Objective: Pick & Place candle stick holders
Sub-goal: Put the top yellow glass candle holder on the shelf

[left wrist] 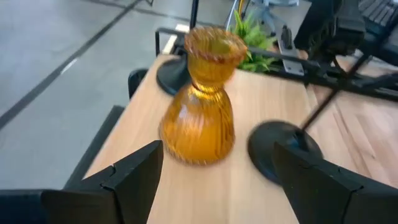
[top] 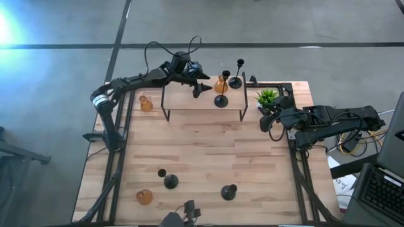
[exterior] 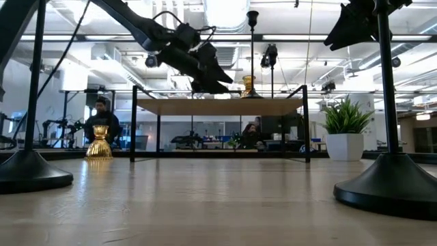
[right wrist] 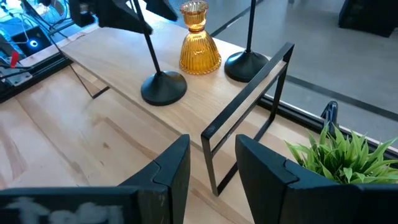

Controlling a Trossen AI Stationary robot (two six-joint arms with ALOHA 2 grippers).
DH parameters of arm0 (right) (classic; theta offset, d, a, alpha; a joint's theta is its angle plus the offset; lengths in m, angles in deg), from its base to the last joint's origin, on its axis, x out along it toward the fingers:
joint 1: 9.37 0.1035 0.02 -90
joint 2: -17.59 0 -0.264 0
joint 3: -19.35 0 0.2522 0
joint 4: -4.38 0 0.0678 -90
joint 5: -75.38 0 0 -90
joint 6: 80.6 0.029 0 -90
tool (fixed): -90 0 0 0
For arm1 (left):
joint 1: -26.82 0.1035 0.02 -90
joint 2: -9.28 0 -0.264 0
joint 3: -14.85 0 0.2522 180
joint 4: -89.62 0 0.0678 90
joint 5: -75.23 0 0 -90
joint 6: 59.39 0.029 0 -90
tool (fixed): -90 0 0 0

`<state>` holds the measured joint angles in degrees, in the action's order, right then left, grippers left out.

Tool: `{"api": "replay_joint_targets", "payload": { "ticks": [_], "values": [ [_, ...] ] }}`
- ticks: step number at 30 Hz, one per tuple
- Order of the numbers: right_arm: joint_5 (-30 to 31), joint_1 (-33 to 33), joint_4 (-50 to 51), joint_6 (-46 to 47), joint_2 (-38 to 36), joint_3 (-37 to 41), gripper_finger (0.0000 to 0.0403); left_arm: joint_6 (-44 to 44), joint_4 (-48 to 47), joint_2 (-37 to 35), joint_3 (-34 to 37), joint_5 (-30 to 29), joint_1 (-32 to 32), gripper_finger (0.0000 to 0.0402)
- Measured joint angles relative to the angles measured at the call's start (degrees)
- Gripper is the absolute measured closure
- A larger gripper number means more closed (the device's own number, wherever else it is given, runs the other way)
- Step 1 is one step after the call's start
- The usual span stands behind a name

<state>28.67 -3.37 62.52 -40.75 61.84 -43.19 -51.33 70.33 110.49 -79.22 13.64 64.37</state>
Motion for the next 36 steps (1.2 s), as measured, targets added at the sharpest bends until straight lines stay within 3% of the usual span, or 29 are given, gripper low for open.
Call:
{"api": "replay_joint_targets", "payload": {
  "ticks": [9, 18, 36],
  "values": [
    [0.00, 0.00, -0.36, 0.00, 0.00, 0.00, 0.0280, 2.55, -10.98, -8.46, 0.00, -1.44, 1.19, 0.0096],
    [0.00, -0.01, -1.03, 0.00, 0.02, 0.00, 0.0280, 2.79, -17.89, -20.04, 0.00, -6.97, 2.09, 0.0096],
    [0.02, 0.00, -3.25, -1.27, 0.05, -0.02, 0.0280, 0.61, -43.40, -44.40, -0.13, -29.70, 2.11, 0.0096]
  ]
}}
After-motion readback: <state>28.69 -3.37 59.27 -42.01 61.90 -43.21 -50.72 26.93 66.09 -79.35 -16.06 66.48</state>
